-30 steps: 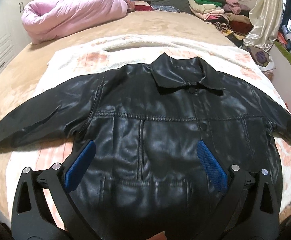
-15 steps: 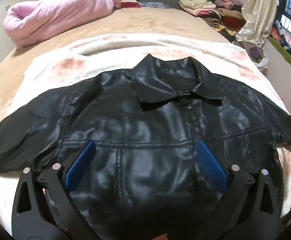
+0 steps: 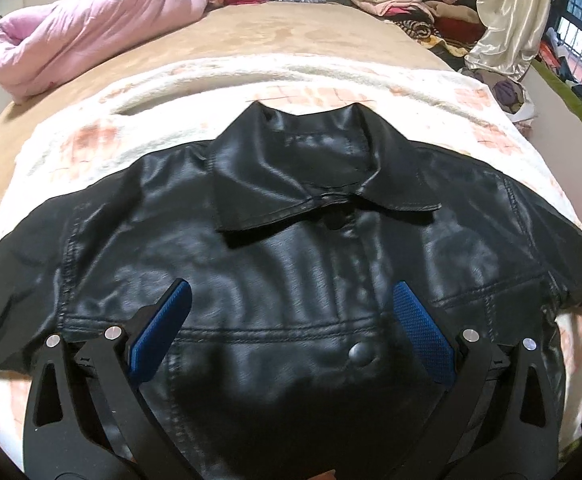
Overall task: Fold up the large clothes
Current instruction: 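Lift the sleeve with the right gripper and fold it across the jacket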
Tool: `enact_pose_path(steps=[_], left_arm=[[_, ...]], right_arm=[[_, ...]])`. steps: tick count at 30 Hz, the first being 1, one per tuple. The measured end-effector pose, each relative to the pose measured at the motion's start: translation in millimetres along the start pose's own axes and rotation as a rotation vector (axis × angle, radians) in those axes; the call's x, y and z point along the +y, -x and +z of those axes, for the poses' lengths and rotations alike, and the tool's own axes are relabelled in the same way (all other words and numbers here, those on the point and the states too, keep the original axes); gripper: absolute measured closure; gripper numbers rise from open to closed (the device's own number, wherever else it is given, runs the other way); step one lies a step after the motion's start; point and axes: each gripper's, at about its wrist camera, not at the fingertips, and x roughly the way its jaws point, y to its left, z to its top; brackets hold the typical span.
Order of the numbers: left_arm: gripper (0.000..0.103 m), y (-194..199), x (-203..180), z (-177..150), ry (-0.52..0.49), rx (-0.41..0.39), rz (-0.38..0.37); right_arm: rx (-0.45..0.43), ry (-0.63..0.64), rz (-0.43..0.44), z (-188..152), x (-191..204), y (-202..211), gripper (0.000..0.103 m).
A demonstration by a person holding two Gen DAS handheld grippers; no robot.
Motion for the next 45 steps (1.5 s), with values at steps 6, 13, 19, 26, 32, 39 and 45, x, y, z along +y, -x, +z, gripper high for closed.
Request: enact_pose_path(steps=[6, 13, 19, 26, 32, 39, 45], left_arm=[[0.008, -10, -19, 7, 0.002, 0.003, -0.023], [0.008, -20, -36, 12, -0.007, 0.022, -0.048], [0.008, -28, -44, 11, -0.020, 0.046, -0.050], [0.008, -31, -46, 12, -0.023, 0.064, -0.057], [0.008, -18, -46, 15, -0.022, 0.042, -0.054], [0.008, 5, -42, 18, -0.053, -0.008, -0.026], [0.008, 17, -26, 21, -0.040, -0.030, -0.016]], right_arm=[[0.003, -0.170, -0.080, 9, -50, -9, 0.004], [-0.004, -0.439, -0.127, 14, -112, -21, 0.004], [0.003, -0.603, -0.105, 22, -153, -45, 0.004], [-0.116, -0.688, -0.014, 33, -180, -51, 0.013], [-0.184, -0.676, 0.138, 41, -178, -44, 0.088], [-0.332, -0.410, 0.372, 65, -109, 9, 0.092], [-0.362, -0.113, 0.534, 64, -22, 52, 0.094]])
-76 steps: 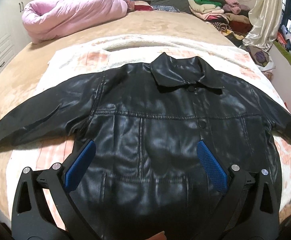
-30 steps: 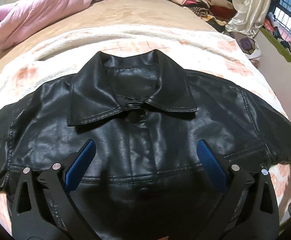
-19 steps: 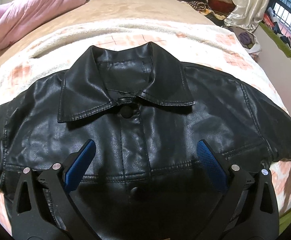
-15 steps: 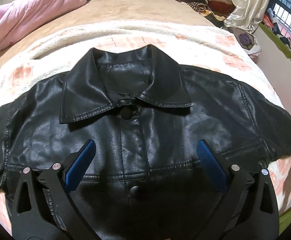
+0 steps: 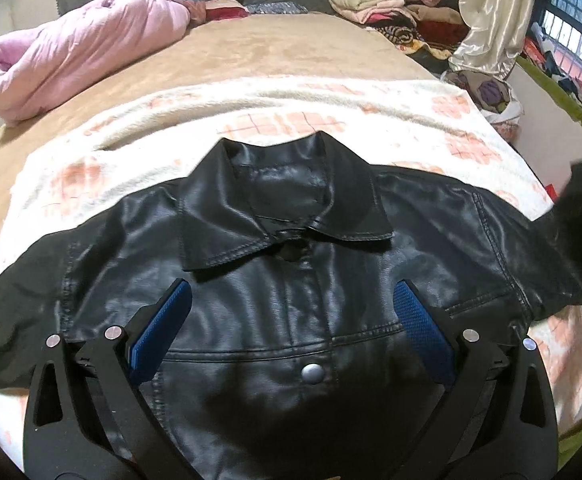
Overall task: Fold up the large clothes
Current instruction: 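Lift the sleeve with the right gripper and fold it across the jacket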
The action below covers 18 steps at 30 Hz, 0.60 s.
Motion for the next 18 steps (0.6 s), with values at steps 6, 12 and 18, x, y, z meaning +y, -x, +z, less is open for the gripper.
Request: enact_pose_path(steps=[6, 12, 18], left_arm=[[0.008, 13, 29, -3, 0.042, 0.002, -0.036], [0.008, 34, 76, -12, 0.155, -0.004, -0.127], [0.008, 59, 137, -24, 0.288, -0.046, -0.209]], right_arm=[[0.086, 0.223, 0.139, -28, 86, -10, 0.094], [0.184, 0.365, 0.246, -72, 158, -22, 0.094], [0.255, 0.489, 0.321, -125, 213, -25, 0.094]])
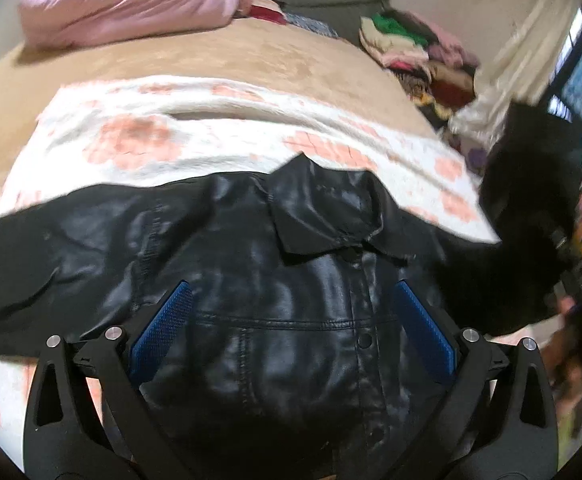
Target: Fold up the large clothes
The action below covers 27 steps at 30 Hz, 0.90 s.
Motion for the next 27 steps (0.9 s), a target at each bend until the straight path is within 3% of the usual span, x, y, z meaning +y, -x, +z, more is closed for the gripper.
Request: enact_pose_path(steps=[9, 14, 18, 23, 24, 26, 27], left_arm=[[0.008, 40, 69, 5, 0.216, -0.084, -0.161], [0.008, 50, 85, 4, 0.246, -0.113, -0.213], [0.008, 37, 96, -2, 0.266, -0.078, -0.246], [0.009, 12, 104, -11, 0.317, 0.013, -0.329], [0.009, 7, 106, -12, 0.330, 0.029, -0.336], [0.009, 3, 107, -14, 0.321, 0.029, -0.281], [0.009, 3, 108, -15, 0.316, 0.028, -0.263]], right_arm=[[0.086, 0.147, 0.123, -43, 98, -44, 0.094], [0.188, 0.219, 0.141, -76, 132, -70, 0.094], [0.306, 0.281, 0.115, -112, 147, -93, 0.094], [0.367, 0.373, 0.095, -136, 165, -98, 0.089], [0.376, 0.382, 0.091, -137, 166, -99, 0.087], [0.428, 0.402, 0.086, -143, 170, -104, 0.080], [0.449, 0.405, 0.092, -147, 170, -107, 0.058]])
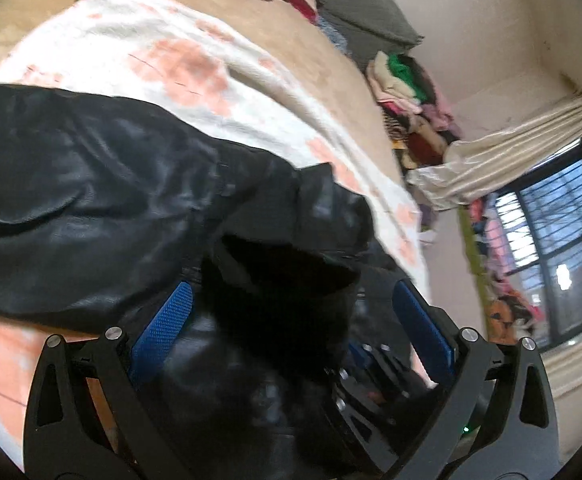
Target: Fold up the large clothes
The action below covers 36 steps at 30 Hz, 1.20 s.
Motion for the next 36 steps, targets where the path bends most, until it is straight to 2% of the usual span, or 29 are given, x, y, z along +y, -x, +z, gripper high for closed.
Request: enact_pose_path(steps=[1, 2, 4, 7, 8, 10, 12, 15, 17, 18, 20, 22, 25, 29, 32, 36], left_arm=[[0.009, 1, 1, 0, -0.001, -0.008, 0.005], [0.009, 4, 1, 1, 0.000, -0.019, 0.000], [0.009, 11, -2, 1, -0.027, -0.045, 0.007], [0.009, 11, -14, -3, -0.114, -0.061, 0.070], [0.010, 8, -22, -9, -0.157, -0.059, 0.091], [0.024, -2, -36, -21, -0.231, -0.038, 0.117], [0.046, -18, -55, -34, -0.323, -0.008, 0.136], [0.063, -42, -70, -50, -0.430, 0.046, 0.168], [0.063, -60, -66, -60, -0.485, 0.079, 0.272], [0.064, -69, -56, -62, -0.479, 0.095, 0.310], [0.071, -82, -34, -64, -0.432, 0.150, 0.334], [0.073, -86, -22, -64, -0.418, 0.149, 0.325], [0.073, -82, -21, -63, -0.411, 0.147, 0.318], [0.073, -78, -20, -65, -0.415, 0.144, 0.312], [0.073, -76, -20, -65, -0.419, 0.148, 0.310], [0.070, -75, -24, -63, -0.410, 0.150, 0.290]], right_arm=[[0.034, 0.006, 0.018, -4, -2, -1, 0.037], [0.062, 0.008, 0.030, -7, -2, -1, 0.007], [0.063, 0.026, 0.068, -19, 4, 8, 0.006], [0.047, 0.067, 0.095, -32, 1, 34, 0.006], [0.036, 0.059, 0.099, -34, -6, 42, 0.007], [0.011, -0.007, 0.086, -36, -33, 58, 0.012], [-0.007, -0.104, 0.058, -34, -70, 70, 0.044], [-0.057, -0.262, -0.040, -29, -133, 83, 0.058], [-0.064, -0.335, -0.112, -28, -163, 86, 0.064], [-0.056, -0.372, -0.144, -28, -179, 85, 0.065], [-0.041, -0.409, -0.161, -27, -198, 81, 0.065], [-0.015, -0.438, -0.176, -29, -214, 74, 0.065], [0.029, -0.470, -0.149, -35, -229, 57, 0.064], [0.179, -0.504, -0.213, -49, -249, 19, 0.068], [0.189, -0.554, -0.207, -58, -257, 10, 0.070], [0.180, -0.513, -0.233, -57, -254, 6, 0.070]])
